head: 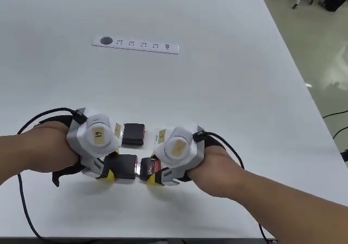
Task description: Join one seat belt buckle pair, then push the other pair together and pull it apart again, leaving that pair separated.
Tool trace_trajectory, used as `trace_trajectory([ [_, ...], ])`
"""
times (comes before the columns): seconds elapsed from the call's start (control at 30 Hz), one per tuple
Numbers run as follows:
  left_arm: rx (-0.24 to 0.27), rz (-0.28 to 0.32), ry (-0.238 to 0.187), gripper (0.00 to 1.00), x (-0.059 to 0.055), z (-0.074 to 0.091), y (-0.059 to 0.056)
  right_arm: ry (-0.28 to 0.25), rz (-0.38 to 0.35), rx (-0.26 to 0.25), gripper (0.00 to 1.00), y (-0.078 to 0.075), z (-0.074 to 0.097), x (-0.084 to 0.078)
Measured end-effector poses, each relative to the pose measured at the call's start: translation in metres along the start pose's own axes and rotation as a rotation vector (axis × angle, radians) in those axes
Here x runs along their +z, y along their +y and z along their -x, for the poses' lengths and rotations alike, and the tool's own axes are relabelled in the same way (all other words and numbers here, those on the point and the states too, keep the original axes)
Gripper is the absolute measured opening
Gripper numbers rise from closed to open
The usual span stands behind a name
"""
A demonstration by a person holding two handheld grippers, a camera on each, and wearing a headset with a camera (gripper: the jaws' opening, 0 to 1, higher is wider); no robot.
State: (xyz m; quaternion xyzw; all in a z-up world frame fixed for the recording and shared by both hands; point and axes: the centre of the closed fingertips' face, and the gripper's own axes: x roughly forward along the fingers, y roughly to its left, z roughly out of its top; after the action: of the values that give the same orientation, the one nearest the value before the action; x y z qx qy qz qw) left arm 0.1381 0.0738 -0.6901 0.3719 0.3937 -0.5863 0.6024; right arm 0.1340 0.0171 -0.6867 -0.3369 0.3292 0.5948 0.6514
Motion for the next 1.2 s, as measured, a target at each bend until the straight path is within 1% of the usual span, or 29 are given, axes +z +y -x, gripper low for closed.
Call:
trace_trajectory([
  [0.03,0.0,0.011,0.003,0.32,0.0001,0.0001,-0.0002,0.0,0.004,0.0,0.3,-0.0014,-0.0007,-0.0006],
  [0.1,0.002,0.011,0.012,0.32,0.0015,-0.0004,-0.001,0.0,0.008,0.001,0.3,-0.0012,-0.0006,-0.0012],
  [0.13,0.001,0.012,0.013,0.32,0.0004,-0.0008,-0.0003,0.002,0.013,0.003,0.3,-0.0005,-0.0006,-0.0013],
  [0.23,0.0,0.019,0.002,0.32,-0.0003,-0.0009,-0.0002,0.002,0.009,0.009,0.3,-0.0008,-0.002,-0.0032],
  [0.3,0.0,0.02,-0.002,0.32,-0.002,-0.0013,0.0017,0.004,0.009,0.011,0.3,0.0,-0.0026,-0.0034],
  [0.6,-0.003,0.022,0.0,0.32,-0.0015,-0.0025,0.0012,0.0,-0.009,0.011,0.31,0.0018,-0.0002,-0.003],
  [0.73,-0.002,0.037,0.003,0.33,-0.0021,-0.0031,0.001,-0.004,-0.028,0.003,0.32,0.0008,-0.0012,-0.0039],
  [0.87,0.001,0.05,0.008,0.33,-0.0029,-0.0041,0.0025,-0.014,-0.035,0.007,0.32,0.0007,-0.0001,-0.0036],
  [1.03,0.007,0.081,0.0,0.34,-0.0024,-0.0039,0.002,-0.012,-0.03,0.007,0.33,-0.001,-0.0003,-0.0036],
  [1.07,0.001,0.122,-0.012,0.35,-0.0012,-0.0039,0.0011,-0.017,-0.038,0.01,0.33,-0.0005,0.0,-0.0033],
  [1.1,-0.002,0.133,-0.016,0.38,-0.0008,-0.0039,0.0008,-0.02,-0.041,0.012,0.33,-0.0005,0.0007,-0.0028],
  [1.17,0.016,0.128,-0.016,0.43,-0.0008,-0.0013,0.0029,-0.034,-0.053,0.012,0.33,0.0009,0.0044,0.0015],
  [1.2,0.028,0.138,-0.031,0.44,-0.0003,0.0017,0.0052,-0.042,-0.048,0.012,0.33,0.0014,0.0055,0.0032],
])
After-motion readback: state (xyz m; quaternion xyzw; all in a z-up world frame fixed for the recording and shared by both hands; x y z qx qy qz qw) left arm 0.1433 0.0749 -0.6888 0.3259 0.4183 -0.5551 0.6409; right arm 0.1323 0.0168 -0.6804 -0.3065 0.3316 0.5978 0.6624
